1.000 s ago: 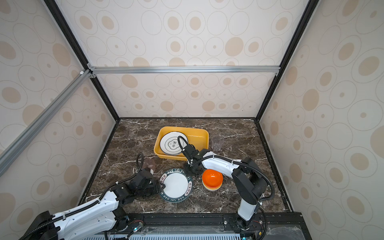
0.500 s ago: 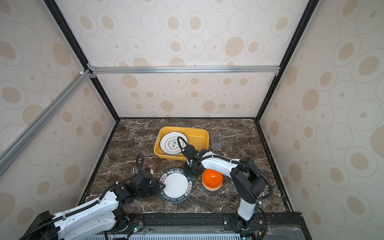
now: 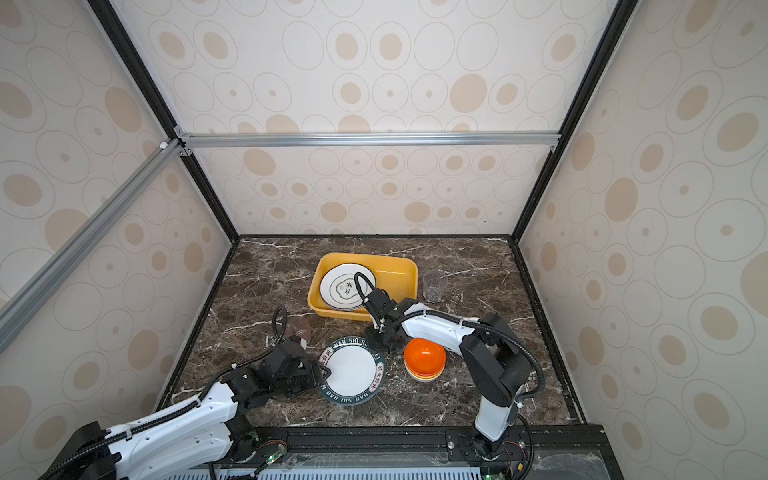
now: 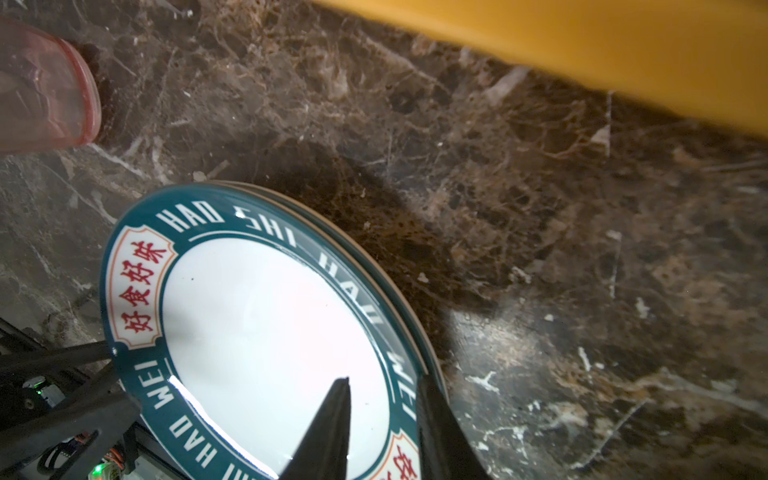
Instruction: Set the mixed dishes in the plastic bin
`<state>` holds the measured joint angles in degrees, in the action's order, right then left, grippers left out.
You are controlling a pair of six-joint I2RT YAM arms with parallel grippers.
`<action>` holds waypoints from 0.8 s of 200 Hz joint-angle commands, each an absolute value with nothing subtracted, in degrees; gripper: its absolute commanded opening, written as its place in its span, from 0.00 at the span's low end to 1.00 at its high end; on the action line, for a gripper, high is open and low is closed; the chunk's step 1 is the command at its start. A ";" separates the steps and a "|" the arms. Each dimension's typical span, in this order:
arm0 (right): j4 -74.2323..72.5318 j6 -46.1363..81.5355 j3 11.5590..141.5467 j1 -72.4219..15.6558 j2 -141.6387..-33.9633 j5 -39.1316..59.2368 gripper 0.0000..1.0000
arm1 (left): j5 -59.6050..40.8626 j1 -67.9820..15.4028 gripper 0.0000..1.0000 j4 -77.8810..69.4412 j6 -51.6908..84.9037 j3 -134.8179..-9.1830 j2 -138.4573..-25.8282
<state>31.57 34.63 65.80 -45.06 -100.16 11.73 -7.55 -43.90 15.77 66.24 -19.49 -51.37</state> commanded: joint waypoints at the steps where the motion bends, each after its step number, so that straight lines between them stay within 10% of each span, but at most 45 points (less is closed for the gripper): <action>1: 31.96 34.83 66.14 -45.71 -101.54 12.20 0.30 | -6.75 -44.47 0.52 15.03 66.94 -19.18 -51.09; 160: 33.93 34.55 66.89 -45.74 -99.19 8.09 0.36 | -6.94 -44.39 0.52 14.67 66.88 -19.14 -51.43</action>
<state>32.38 34.63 66.24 -45.32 -100.16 8.99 -7.55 -43.90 15.40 66.26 -19.18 -51.22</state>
